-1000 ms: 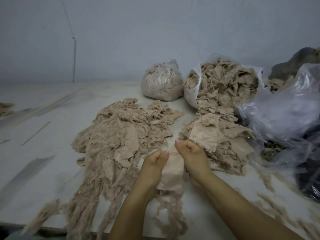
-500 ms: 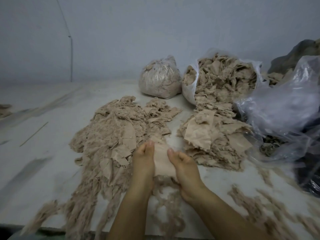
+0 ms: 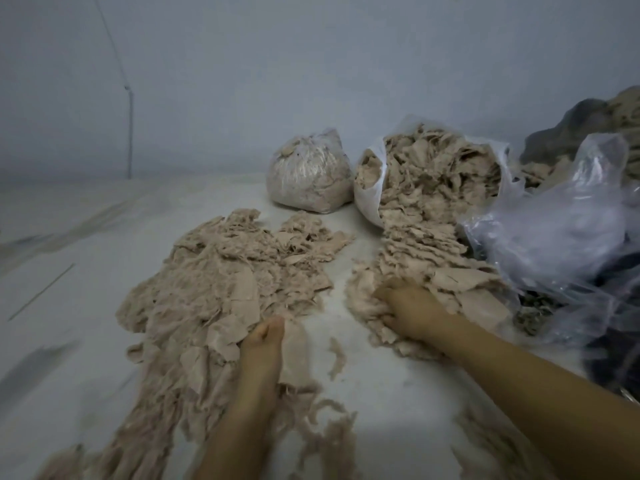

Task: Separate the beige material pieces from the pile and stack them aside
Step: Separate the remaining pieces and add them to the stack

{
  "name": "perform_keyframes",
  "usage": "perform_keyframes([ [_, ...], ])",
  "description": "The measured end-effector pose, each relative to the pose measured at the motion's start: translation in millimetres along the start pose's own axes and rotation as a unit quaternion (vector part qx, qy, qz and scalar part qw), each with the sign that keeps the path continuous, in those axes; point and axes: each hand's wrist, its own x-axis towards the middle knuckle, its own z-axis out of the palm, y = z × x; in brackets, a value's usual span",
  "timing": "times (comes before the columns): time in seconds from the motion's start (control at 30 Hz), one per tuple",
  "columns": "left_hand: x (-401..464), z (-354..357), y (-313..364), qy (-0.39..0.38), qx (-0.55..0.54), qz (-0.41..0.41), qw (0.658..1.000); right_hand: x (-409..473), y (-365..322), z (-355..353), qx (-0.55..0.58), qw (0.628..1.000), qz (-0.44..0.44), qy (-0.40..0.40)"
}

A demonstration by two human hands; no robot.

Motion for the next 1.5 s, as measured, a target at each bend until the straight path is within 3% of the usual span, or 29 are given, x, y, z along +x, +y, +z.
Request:
perform_keyframes([
  [0.2,9.7,23.1,11.0,-0.041,0.038,0.024,0.998,-4.5,12.9,-42.6,0.202,0.949,-0.059,0.237],
  [0.33,14.6,32.3,19.3,-0.055,0.016,0.030,0.998,-6.1,50.7,-78.0,0.222,0.907,0.003,0.359],
  [0.4,14.8,36.3,21.1,-0.063,0.003,0.022,0.998,-6.8,63.4,-61.1,0.174,0.943,0.040,0.280],
  [0.47,13.5,39.3,21.6,-0.070,-0.015,0.009,0.997,-13.2,62.5,-26.8,0.115,0.987,0.093,0.065],
  [0.5,11.9,40.0,21.8,-0.073,-0.018,0.008,0.997,-16.5,60.2,-13.2,0.104,0.989,0.105,0.000],
  [0.53,10.0,40.4,22.2,-0.076,-0.018,0.009,0.997,-18.4,57.7,-5.0,0.106,0.988,0.111,-0.014],
  [0.6,6.1,41.0,23.2,-0.084,-0.018,0.015,0.996,-20.8,50.7,-10.7,0.115,0.984,0.115,0.069],
  [0.7,-2.5,46.5,27.8,-0.137,-0.028,0.033,0.990,-30.7,22.0,-37.5,0.189,0.938,0.081,0.279],
  [0.77,-10.7,52.2,32.0,-0.200,-0.041,0.042,0.978,-40.6,-14.0,-41.3,0.356,0.903,0.006,0.238],
  [0.83,-15.9,54.4,33.8,-0.233,-0.032,0.050,0.971,-50.6,-50.3,-32.9,0.507,0.853,-0.015,0.122],
  [0.87,-17.2,52.5,34.3,-0.225,-0.021,0.055,0.973,-51.8,-60.7,-26.0,0.562,0.819,-0.007,0.117],
  [0.93,-12.2,41.0,32.5,-0.153,0.027,0.066,0.986,-46.5,-64.0,-23.6,0.600,0.776,0.031,0.192],
  [1.07,4.8,7.7,21.6,0.022,0.104,0.079,0.991,-25.5,-26.4,-60.1,0.603,0.726,0.105,0.314],
  [1.13,5.6,6.7,15.9,-0.011,0.166,0.094,0.982,-12.8,-0.9,-76.1,0.574,0.743,0.150,0.310],
  [1.23,0.4,15.6,11.3,-0.137,0.226,0.080,0.961,-4.8,22.5,-72.0,0.593,0.749,0.159,0.250],
  [1.33,-3.3,12.6,15.7,-0.263,0.372,0.022,0.890,-6.6,30.4,-66.8,0.596,0.754,0.149,0.232],
  [1.4,-3.5,0.8,19.4,-0.278,0.435,-0.017,0.856,-4.3,40.8,-67.2,0.483,0.804,0.202,0.280],
  [1.47,-0.6,-15.9,26.1,-0.244,0.418,-0.034,0.875,-8.0,40.1,-67.5,0.337,0.842,0.264,0.327],
  [1.5,3.3,-27.3,28.8,-0.219,0.401,-0.023,0.889,-10.9,30.4,-63.8,0.311,0.851,0.248,0.342],
])
